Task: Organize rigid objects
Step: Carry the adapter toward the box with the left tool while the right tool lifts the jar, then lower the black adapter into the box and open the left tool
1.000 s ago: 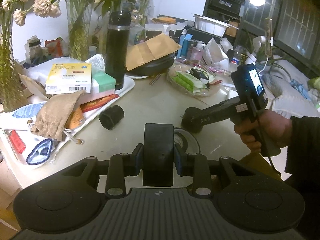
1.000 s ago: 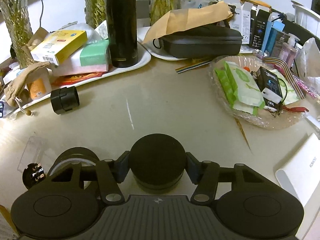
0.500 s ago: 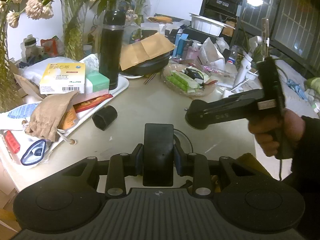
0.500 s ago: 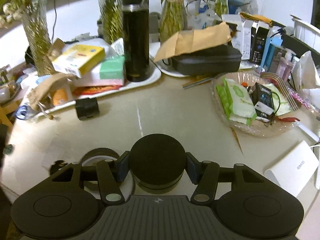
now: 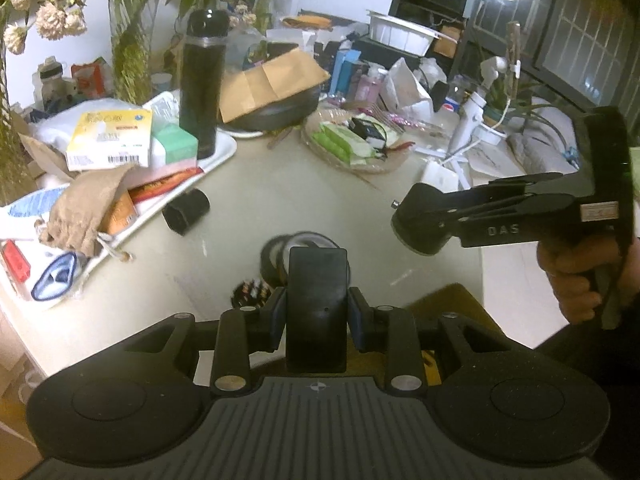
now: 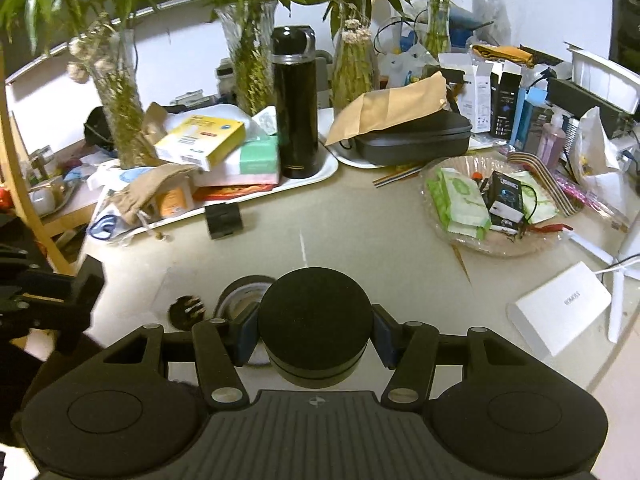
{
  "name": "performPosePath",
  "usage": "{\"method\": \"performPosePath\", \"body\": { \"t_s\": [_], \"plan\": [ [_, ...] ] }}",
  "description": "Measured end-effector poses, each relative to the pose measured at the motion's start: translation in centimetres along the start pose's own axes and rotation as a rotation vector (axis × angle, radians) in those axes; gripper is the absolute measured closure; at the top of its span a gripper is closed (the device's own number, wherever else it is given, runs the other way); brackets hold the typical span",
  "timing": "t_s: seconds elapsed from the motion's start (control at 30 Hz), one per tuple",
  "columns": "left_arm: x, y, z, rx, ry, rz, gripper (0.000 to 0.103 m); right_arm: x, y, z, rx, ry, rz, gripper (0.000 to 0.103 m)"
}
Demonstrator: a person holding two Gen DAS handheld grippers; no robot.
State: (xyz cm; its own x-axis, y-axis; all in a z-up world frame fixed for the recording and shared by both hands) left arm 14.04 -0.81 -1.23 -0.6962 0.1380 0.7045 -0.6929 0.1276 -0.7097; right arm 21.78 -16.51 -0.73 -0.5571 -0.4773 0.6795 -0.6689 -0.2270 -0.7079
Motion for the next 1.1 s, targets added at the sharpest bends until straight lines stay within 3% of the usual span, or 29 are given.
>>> {"method": "performPosePath", "body": {
  "t_s": [0.37,0.6,0.63,0.7,0.73,1.1],
  "plan": [
    [0.2,1.6,2.0,0.045,0.028,-0.114,0.072,4.2,2.1,-3.2,0.025,-0.03,0.008,0.043],
    [-0.4,2.2,3.4,0.016,0.027,-0.168,0.071,6.2,3.7,-4.3,0.016,-0.04,0.005,0.043],
    [-0.4,2.3,3.6,0.006,0.025,-0.168,0.07,6.3,3.9,-4.4,0.014,-0.04,0.004,0.043],
    [-0.2,2.4,3.7,-0.005,0.014,-0.159,0.055,6.8,4.4,-4.5,0.003,-0.04,0.004,0.043],
    [0.1,2.4,3.7,-0.006,0.011,-0.15,0.053,7.0,4.6,-4.5,-0.003,-0.042,0.004,0.043],
    [3.6,3.0,3.0,-0.038,-0.045,-0.079,0.052,8.4,6.7,-6.1,-0.015,-0.058,-0.013,0.043]
  ]
}}
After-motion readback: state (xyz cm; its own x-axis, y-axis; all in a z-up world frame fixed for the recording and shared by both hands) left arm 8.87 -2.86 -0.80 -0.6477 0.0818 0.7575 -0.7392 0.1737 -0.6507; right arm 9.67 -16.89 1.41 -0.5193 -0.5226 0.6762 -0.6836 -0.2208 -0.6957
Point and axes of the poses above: each gripper's, at about its wrist camera, not at the fingertips, and x roughly against the way its jaws point, z to its right, y to its underside, the point moved 3 cm from there along -x, roughly the way its jaws point, and after that the axes turned 15 degrees about -y, right-handed, at the moved point
